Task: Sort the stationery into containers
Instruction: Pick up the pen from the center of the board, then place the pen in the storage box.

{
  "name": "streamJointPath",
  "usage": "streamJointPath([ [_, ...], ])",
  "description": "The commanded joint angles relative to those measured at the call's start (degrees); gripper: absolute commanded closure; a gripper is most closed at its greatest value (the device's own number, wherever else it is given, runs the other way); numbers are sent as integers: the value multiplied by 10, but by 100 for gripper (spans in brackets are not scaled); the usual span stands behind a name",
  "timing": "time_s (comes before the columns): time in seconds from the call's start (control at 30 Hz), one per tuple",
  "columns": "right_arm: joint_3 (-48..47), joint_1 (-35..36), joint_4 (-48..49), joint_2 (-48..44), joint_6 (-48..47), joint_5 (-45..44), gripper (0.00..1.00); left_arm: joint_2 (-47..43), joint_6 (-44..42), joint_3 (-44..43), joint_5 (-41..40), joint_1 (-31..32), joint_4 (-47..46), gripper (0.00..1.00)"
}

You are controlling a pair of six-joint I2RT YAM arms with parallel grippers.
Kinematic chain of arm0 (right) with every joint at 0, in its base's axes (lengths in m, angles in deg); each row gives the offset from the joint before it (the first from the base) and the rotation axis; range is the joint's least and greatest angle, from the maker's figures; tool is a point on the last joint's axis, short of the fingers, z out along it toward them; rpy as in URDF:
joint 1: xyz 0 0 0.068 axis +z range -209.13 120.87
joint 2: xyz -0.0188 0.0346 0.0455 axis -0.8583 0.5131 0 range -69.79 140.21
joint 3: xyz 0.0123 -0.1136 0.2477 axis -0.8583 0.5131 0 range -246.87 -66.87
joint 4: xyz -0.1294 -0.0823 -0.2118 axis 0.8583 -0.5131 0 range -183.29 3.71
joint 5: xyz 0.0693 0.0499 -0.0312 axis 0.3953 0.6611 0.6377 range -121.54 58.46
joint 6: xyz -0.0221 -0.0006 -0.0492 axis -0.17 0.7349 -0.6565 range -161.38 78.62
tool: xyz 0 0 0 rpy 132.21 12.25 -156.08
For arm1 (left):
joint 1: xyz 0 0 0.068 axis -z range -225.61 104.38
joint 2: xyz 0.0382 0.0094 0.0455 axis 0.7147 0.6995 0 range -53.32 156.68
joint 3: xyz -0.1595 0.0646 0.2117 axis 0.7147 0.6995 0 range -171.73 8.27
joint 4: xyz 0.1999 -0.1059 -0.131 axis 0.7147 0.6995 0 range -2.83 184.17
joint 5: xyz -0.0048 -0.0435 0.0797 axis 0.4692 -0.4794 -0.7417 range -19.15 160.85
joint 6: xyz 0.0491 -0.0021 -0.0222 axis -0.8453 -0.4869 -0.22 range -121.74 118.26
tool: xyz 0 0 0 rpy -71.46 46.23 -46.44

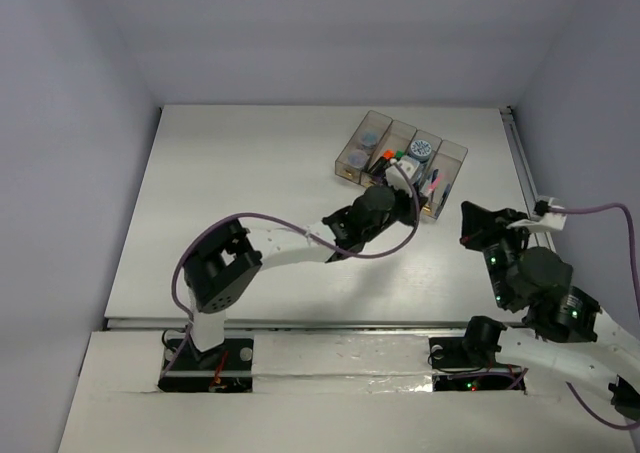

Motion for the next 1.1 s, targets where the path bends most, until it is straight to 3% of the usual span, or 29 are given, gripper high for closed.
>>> streamJointPath([
  [0.0, -25, 3, 30, -30, -28, -21, 100, 69, 28, -95, 55, -30, -18, 100],
  [0.17, -43, 3, -19, -17, 4, -24, 100, 162, 55, -230, 95, -55, -7, 100],
  [0.5, -47, 3, -53, -14, 43, 5, 100, 331, 75, -447, 72, -73, 38, 100],
  [0.7, -41, 3, -53, -3, 56, 17, 100, 402, 86, -534, 44, -78, 53, 100],
  [0.97, -39, 3, -53, 4, 60, 18, 100, 432, 90, -550, 39, -83, 60, 100],
  [1.07, -39, 3, -53, 2, 61, 19, 100, 433, 86, -550, 41, -83, 65, 92],
])
